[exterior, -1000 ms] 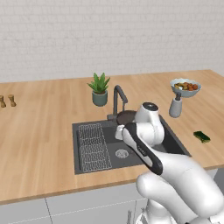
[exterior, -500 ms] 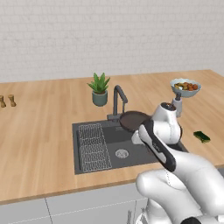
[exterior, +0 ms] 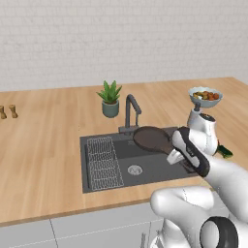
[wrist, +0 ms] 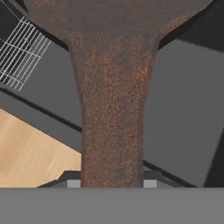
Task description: Pick the pan and sponge and place them into the sink. Then turn on the water.
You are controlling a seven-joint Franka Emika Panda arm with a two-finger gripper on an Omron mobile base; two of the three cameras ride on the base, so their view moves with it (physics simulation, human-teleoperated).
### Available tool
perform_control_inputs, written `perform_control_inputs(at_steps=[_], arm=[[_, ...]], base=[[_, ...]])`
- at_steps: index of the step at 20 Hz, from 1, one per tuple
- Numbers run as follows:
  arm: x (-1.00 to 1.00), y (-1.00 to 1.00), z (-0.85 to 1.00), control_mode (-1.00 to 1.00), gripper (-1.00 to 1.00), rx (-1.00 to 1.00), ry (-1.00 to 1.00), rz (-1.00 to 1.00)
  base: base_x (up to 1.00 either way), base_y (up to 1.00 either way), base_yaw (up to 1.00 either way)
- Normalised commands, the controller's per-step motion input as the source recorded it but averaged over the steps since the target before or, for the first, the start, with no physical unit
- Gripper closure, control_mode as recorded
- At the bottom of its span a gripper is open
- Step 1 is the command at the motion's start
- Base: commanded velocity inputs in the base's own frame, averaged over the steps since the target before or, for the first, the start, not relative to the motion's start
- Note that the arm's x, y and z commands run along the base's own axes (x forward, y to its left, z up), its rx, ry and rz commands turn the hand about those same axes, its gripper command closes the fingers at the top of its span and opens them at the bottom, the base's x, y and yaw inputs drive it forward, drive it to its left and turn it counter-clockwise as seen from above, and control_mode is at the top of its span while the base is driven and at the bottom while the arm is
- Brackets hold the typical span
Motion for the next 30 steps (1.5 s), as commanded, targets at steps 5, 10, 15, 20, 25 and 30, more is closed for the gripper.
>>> perform_control_inputs(at_steps=[5,10,15,20,25,30], arm=[[0.22,-0.39,0.0,-1.0,1.0,-0.07,0.08,0.42],[0.38,-0.28,0.0,-1.0,1.0,-0.13,0.13,0.31],[0.26,-0.27,0.0,-1.0,1.0,-0.13,0.06,0.24],[0.11,-0.12,-0.14,-1.0,1.0,0.0,-0.05,0.14],[0.27,0.01,-0.28,-1.0,1.0,0.0,-0.04,0.0],[0.37,0.08,-0.36,-1.0,1.0,-0.03,0.0,0.0]], base=[[0.0,0.0,0.0],[0.0,0.0,0.0],[0.0,0.0,0.0],[0.0,0.0,0.0],[0.0,0.0,0.0],[0.0,0.0,0.0]])
